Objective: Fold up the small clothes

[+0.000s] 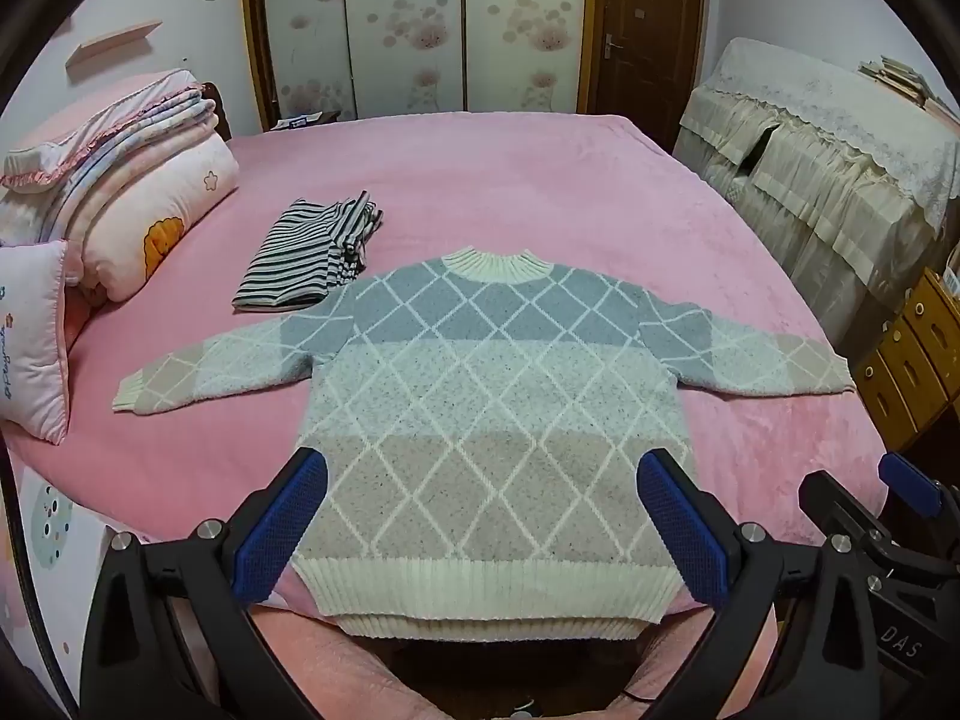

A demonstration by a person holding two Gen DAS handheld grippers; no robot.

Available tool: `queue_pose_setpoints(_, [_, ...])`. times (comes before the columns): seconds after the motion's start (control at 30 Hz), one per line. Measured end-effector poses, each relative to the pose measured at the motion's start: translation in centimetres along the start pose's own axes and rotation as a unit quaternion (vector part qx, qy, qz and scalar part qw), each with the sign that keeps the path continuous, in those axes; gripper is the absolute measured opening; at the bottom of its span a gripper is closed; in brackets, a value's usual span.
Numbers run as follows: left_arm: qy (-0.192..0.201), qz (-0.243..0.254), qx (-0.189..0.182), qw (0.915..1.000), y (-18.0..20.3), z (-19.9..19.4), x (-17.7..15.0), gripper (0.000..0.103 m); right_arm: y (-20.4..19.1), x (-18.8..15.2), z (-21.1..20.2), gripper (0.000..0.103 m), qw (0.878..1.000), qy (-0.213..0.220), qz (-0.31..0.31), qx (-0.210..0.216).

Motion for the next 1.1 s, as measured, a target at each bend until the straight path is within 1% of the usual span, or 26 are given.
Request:
queue_pose_setpoints(0.07, [0.000, -0.002, 0.000, 1.0000, -0.1, 0.0, 0.0, 0.102, 0.0, 0.0, -0.1, 0.098, 1.000, 0.002, -0.003, -0.003])
queue_pose_setpoints(0.2, [-0.001, -0.004, -0.016, 0.9999, 0.0, 0.4, -0.5, 0.102, -0.1, -0.1, -0.2, 0.098, 1.000, 0.001, -0.002, -0.002])
queue_pose_setpoints(0.23, [0.004, -0.003, -0.017, 0.9998, 0.1, 0.1, -0.7, 0.102, -0.1, -0.1, -0.2, 0.098, 1.000, 0.001, -0.002, -0.002])
queue_pose_setpoints(0.3, [-0.002, -0.005, -0.023, 0.9997, 0.3, 0.0, -0.8, 0.102, -0.2, -0.1, -0.3, 0.098, 1.000, 0.001, -0.002, -0.001])
queue_pose_setpoints(0.53, [0.007, 0.000, -0.025, 0.9997, 0.8, -0.5, -0.7, 0.102, -0.2, -0.1, -0.5, 0.098, 1.000, 0.001, -0.005, 0.003])
queue_pose_setpoints(0.6, [0.009, -0.001, -0.027, 0.9996, 0.8, -0.6, -0.7, 0.102, -0.8, -0.4, -0.6, 0.098, 1.000, 0.003, -0.007, 0.005])
queue_pose_setpoints(0.77, [0.005, -0.006, -0.034, 0.9994, 0.6, -0.5, -0.9, 0.102, -1.1, -0.3, -0.9, 0.098, 1.000, 0.005, -0.009, 0.008])
queue_pose_setpoints(1.1, [0.003, -0.007, -0.035, 0.9994, 0.3, -0.8, -1.0, 0.102, -1.5, -0.6, -1.4, 0.098, 1.000, 0.005, -0.016, 0.018])
Point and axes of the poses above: each gripper's, at about its wrist camera, not at the fingertips, and z roughly the way its jaws point, y to its right, x to its top, the point moved 9 cm from there along z, roughly the way its jaws point, and after that the axes turned 12 degrees about z, right-handed, at the moved point
